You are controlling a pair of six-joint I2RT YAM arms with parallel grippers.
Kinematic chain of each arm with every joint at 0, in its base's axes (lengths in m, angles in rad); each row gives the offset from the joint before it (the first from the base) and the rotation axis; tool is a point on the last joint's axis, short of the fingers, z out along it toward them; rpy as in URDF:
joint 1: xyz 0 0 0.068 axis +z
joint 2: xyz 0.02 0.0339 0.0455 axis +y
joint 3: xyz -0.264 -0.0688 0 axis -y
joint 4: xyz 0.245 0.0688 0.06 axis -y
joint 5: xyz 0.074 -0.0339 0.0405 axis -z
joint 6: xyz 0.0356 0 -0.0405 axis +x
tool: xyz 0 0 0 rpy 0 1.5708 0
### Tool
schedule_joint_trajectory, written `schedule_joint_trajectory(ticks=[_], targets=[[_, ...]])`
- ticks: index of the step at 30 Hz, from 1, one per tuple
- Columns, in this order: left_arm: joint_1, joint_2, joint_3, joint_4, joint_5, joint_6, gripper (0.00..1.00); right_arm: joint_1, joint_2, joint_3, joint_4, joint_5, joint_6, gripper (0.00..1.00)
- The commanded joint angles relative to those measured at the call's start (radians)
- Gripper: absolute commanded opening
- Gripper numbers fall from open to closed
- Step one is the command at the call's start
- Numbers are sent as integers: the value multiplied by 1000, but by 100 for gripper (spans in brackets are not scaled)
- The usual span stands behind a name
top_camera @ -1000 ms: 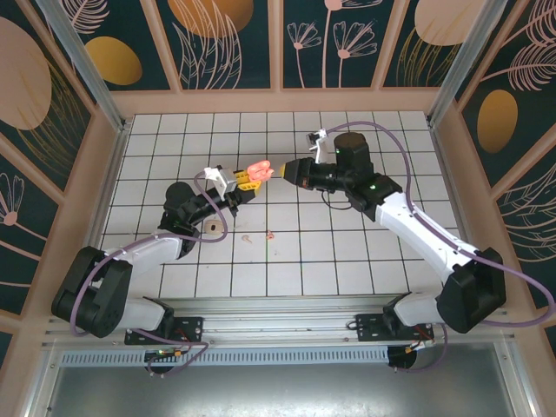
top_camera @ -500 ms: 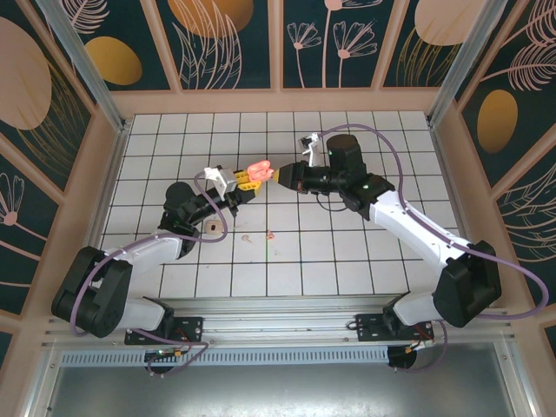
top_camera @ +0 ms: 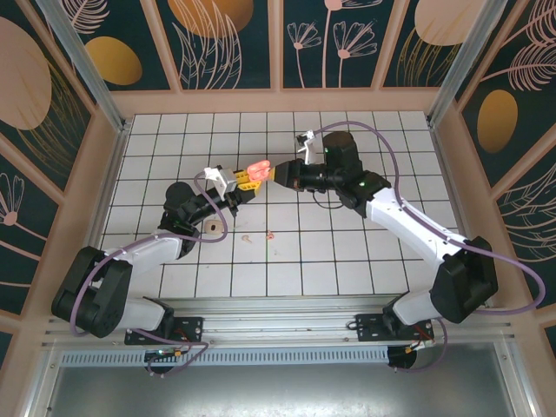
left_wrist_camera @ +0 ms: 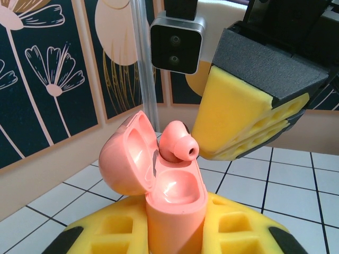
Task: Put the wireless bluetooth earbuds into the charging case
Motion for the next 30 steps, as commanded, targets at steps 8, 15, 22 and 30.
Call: schedule_joint_trajectory(ticks=[8, 15, 22, 30], targets=[[-10, -21, 18, 29, 21, 15, 0, 16, 12, 54, -14, 6, -8, 17], [-10, -16, 22, 30, 34, 13, 0, 10, -25, 62, -40, 38, -74, 26], [-9, 11, -7, 120, 1, -88, 0, 2, -72, 50, -101, 106, -120, 32], [-9, 69, -57, 266, -13, -232, 1, 4, -85, 62, -194, 169, -168, 32]])
